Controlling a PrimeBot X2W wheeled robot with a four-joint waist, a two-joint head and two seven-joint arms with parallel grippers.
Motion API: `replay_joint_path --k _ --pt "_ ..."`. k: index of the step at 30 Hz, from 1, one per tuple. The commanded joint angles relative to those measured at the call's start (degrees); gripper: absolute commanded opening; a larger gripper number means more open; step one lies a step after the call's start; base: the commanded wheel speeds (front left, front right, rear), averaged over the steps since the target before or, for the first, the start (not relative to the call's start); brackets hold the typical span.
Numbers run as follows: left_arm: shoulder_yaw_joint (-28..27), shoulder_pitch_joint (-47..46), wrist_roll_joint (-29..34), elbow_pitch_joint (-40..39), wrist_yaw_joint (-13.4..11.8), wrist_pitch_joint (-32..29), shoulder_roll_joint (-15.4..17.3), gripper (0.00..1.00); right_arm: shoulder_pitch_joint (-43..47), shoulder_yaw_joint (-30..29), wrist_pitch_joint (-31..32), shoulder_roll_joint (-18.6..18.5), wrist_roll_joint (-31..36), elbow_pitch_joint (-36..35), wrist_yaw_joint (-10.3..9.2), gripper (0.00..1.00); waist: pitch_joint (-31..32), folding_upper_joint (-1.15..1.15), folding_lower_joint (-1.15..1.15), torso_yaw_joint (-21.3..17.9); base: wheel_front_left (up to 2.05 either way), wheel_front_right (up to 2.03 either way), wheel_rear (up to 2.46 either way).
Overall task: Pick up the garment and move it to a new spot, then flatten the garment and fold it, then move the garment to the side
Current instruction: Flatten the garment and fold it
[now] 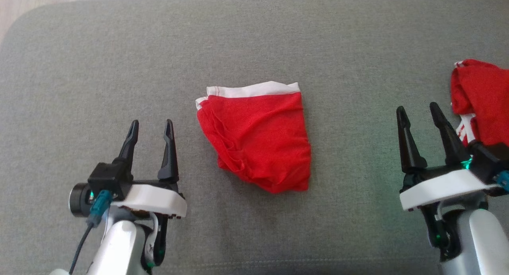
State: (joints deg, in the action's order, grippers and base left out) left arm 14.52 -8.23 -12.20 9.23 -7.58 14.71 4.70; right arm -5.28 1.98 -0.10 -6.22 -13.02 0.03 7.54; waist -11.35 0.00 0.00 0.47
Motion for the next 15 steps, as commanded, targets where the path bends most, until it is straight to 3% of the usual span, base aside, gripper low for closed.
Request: replay_joint_path --k 1,2,7,15 --pt "-1.3 -1.4 0.1 -1.9 -0.3 0.3 0.9 1.00 -1.5 1.5 0.5 -0.2 0.1 -1.5 -0.05 0.27 -0.3 0.00 0.00 0.4 0.00 0.00 0.00" --pt "-1.2 -1.6 0.1 -1.9 -0.3 0.3 0.9 1.00 -1.9 1.9 0.7 -0.2 -0.1 -0.9 -0.05 0.00 -0.4 0.00 0.00 0.6 0.00 0.00 0.00" --pt "-0.6 -2.5 0.0 -1.6 0.0 0.3 0.7 1.00 -5.6 7.6 1.0 -0.1 -1.4 5.1 -0.05 0.00 -1.0 0.00 0.00 2.4 0.00 0.00 0.00" --pt "0.3 -3.2 -0.4 -1.1 0.3 0.3 0.2 1.00 -13.6 25.1 -1.2 2.3 -6.8 18.1 -0.05 0.00 -1.5 0.00 0.00 6.6 0.00 0.00 0.00"
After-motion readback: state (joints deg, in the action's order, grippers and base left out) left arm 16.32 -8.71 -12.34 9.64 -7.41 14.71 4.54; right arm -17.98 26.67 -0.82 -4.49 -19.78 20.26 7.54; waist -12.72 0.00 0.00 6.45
